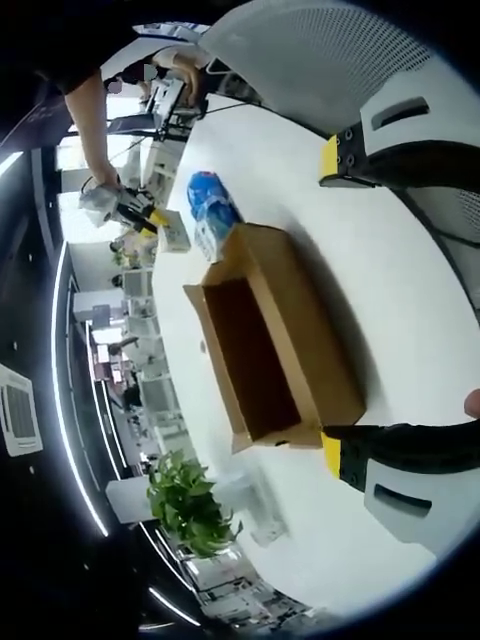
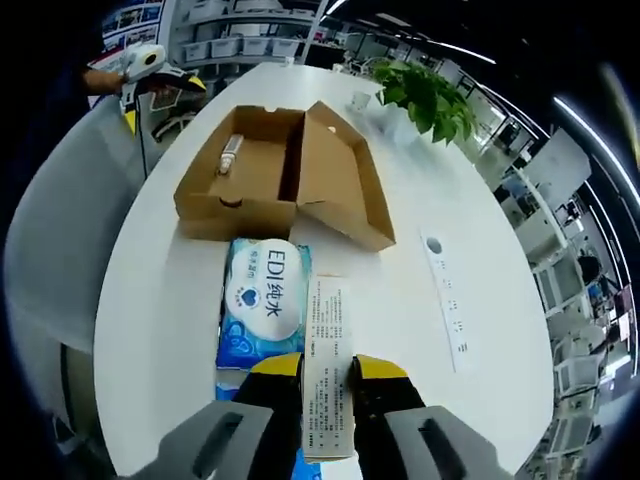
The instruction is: Operate the shoe box by opening the lid, removing the specified soft item, and placing it in the target area until the item is outside and the box remains undamaged.
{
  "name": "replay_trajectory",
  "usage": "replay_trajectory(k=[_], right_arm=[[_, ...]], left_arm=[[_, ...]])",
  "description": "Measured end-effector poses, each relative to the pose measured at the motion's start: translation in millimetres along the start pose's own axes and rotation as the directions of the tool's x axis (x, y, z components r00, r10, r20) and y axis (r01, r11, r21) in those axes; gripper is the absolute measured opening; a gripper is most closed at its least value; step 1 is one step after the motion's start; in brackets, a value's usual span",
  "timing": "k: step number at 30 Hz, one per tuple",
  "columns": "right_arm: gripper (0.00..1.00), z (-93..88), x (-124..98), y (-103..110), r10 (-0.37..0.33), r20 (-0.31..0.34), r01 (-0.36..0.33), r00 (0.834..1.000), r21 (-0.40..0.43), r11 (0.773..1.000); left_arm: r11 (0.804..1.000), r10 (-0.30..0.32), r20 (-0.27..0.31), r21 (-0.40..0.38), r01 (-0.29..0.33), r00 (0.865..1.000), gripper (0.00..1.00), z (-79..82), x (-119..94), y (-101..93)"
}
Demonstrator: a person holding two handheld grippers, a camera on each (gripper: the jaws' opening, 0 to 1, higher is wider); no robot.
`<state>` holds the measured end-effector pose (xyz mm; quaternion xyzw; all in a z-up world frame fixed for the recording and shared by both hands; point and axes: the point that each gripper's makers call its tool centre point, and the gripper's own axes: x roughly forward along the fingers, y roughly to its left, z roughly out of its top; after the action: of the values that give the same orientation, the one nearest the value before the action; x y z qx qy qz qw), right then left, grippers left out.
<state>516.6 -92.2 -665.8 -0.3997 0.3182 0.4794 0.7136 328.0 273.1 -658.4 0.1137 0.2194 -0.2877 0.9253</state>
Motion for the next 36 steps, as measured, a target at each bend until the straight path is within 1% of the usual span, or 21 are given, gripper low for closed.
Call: replay_trajectory(k=[12, 18, 31, 36], right_arm=[[0.14, -28.6, 11.9, -11.2, -0.007, -0.03, 0.007, 1.0, 0.022, 1.0], [0.14, -42.5, 20.0, -8.2, 0.005, -0.068, -0.004, 0.998, 0.015, 1.0], [0.14, -64.3, 29.4, -8.7, 0.022, -0.126, -0.02, 0.992, 0.016, 1.0], [0.14, -73.1, 34.7, -7.2, 0.04, -0.15, -0.038, 0.988, 0.012, 0.999]], left_arm=[[1.0, -0.004, -0.018, -0.001, 0.004, 1.0, 0.99, -3.6, 1.8, 0.1], [1.0, -0.004, -0.025, -0.002, 0.004, 1.0, 0.99, -4.5, 2.3, -1.0], [1.0, -0.013, -0.04, -0.002, 0.013, 0.999, 0.98, -7.6, 4.4, -2.0], [1.0, -0.01, -0.041, -0.005, 0.01, 0.999, 0.98, -7.2, 4.3, -1.7]])
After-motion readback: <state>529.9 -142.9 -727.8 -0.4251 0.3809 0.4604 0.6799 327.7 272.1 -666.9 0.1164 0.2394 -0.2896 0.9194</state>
